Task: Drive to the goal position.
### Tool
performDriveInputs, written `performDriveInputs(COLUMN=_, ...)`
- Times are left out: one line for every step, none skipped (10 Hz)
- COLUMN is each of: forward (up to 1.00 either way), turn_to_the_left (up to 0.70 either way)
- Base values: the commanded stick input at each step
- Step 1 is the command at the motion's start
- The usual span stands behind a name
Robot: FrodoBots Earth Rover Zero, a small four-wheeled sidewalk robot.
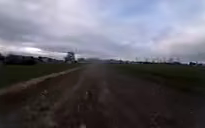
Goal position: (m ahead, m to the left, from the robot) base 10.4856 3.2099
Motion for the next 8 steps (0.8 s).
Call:
performDriveInputs(forward=0.85, turn_to_the_left=0.00)
performDriveInputs(forward=0.85, turn_to_the_left=0.00)
performDriveInputs(forward=0.85, turn_to_the_left=0.00)
performDriveInputs(forward=0.85, turn_to_the_left=0.00)
performDriveInputs(forward=0.85, turn_to_the_left=0.00)
performDriveInputs(forward=0.85, turn_to_the_left=0.00)
performDriveInputs(forward=0.85, turn_to_the_left=0.00)
performDriveInputs(forward=0.85, turn_to_the_left=-0.34)
